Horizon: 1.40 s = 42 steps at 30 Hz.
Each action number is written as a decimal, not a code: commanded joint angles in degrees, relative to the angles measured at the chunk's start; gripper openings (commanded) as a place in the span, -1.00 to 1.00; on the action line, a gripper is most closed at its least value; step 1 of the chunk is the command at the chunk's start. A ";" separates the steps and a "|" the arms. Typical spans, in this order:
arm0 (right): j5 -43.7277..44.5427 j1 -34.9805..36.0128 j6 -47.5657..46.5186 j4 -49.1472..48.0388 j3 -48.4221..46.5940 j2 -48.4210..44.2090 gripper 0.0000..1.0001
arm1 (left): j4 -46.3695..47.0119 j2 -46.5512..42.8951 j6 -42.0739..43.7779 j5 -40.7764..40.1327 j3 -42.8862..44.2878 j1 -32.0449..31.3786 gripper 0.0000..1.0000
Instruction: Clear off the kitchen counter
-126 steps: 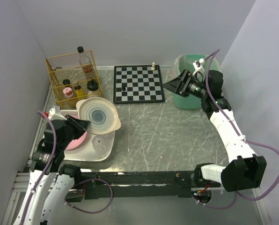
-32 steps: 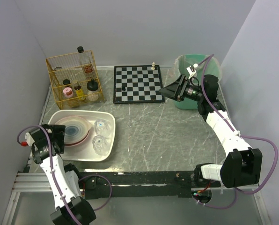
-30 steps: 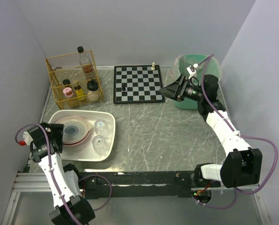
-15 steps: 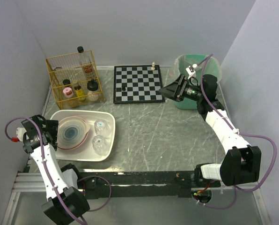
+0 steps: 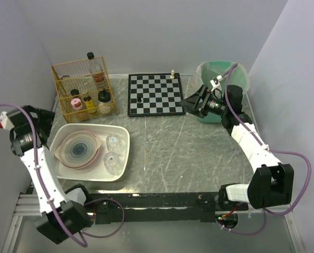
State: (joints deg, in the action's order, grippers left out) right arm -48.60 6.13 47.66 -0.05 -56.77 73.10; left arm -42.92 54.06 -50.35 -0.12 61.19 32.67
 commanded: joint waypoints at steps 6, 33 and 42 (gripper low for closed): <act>10.18 0.28 -7.57 10.15 -3.17 -3.40 0.76 | 6.87 12.37 3.59 -15.87 17.02 -28.68 0.99; 44.29 0.99 -14.70 0.41 33.56 -37.15 0.99 | 26.92 -7.92 14.31 -18.77 -15.66 -49.63 0.99; 44.46 0.90 -14.79 -11.36 43.23 -41.19 0.99 | 28.76 -8.88 8.25 -17.46 -21.02 -49.63 0.99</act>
State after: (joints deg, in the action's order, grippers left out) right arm -5.85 6.61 32.51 -2.17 -15.81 34.48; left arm -16.95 46.24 -38.83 -17.76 41.58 -16.97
